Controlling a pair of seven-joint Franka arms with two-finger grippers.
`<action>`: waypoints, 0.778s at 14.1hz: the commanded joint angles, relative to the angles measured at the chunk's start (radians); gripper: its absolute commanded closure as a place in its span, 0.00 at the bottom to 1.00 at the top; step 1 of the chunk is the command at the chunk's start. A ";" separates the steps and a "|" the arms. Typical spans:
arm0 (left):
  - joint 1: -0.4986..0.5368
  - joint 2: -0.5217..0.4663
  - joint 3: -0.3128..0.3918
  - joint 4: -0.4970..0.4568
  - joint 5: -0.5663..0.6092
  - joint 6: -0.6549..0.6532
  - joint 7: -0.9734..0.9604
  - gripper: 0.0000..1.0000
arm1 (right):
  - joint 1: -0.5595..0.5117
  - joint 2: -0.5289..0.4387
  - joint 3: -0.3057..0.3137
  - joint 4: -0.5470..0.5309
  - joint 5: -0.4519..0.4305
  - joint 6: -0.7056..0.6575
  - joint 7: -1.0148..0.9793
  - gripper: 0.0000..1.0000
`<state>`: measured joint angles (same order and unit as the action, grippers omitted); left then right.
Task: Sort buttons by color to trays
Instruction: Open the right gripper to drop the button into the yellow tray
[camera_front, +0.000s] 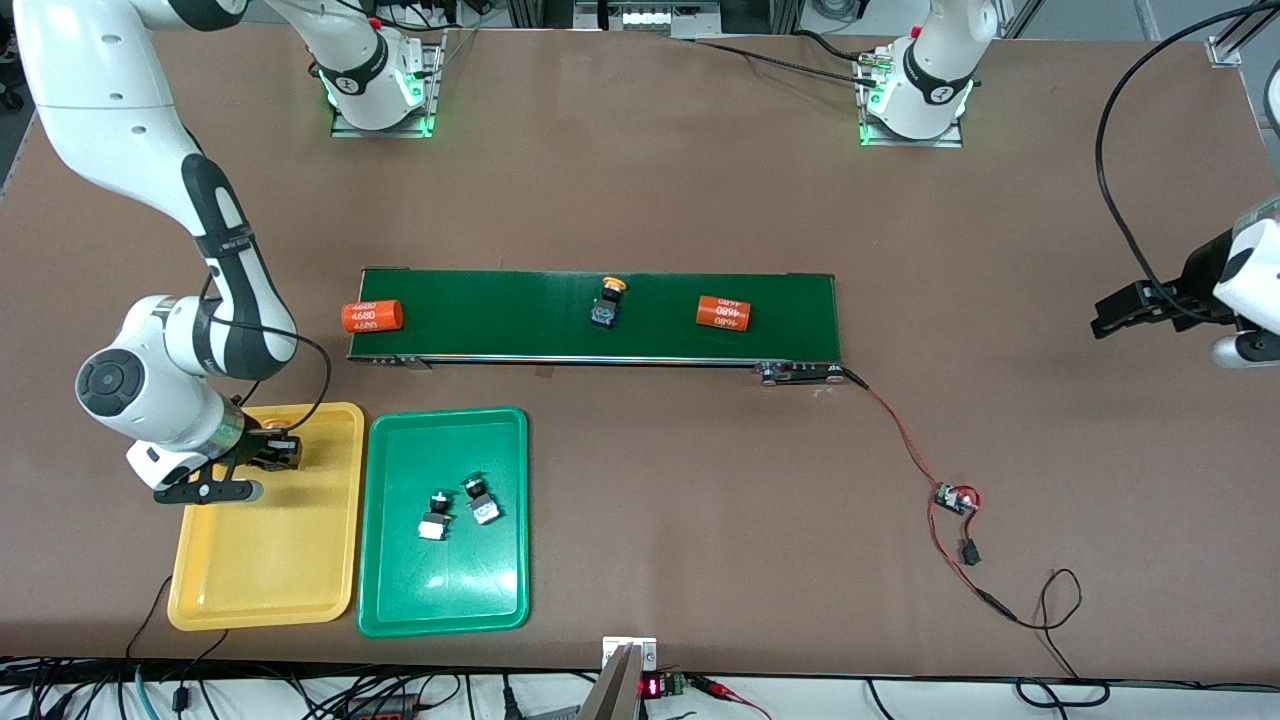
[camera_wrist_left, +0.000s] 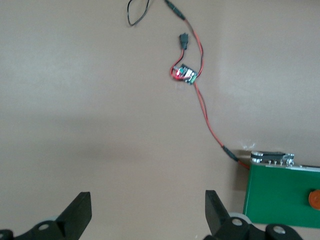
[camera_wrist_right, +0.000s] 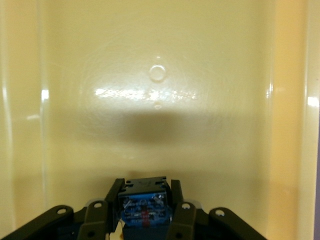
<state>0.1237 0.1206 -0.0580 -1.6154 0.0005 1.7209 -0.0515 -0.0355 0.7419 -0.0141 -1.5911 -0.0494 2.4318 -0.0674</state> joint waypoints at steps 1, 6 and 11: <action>-0.044 0.065 0.037 0.150 0.010 -0.151 -0.017 0.00 | -0.014 0.008 0.016 0.026 -0.004 -0.007 -0.017 0.70; -0.065 0.099 0.063 0.276 -0.033 -0.219 -0.031 0.00 | -0.014 0.005 0.017 0.026 0.008 -0.008 -0.002 0.00; -0.073 -0.004 0.063 0.073 -0.030 -0.091 -0.031 0.00 | 0.014 -0.149 0.040 -0.088 0.009 -0.109 0.087 0.00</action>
<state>0.0692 0.1874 -0.0107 -1.4279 -0.0149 1.5664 -0.0738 -0.0342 0.7092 0.0055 -1.5870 -0.0467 2.3840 -0.0416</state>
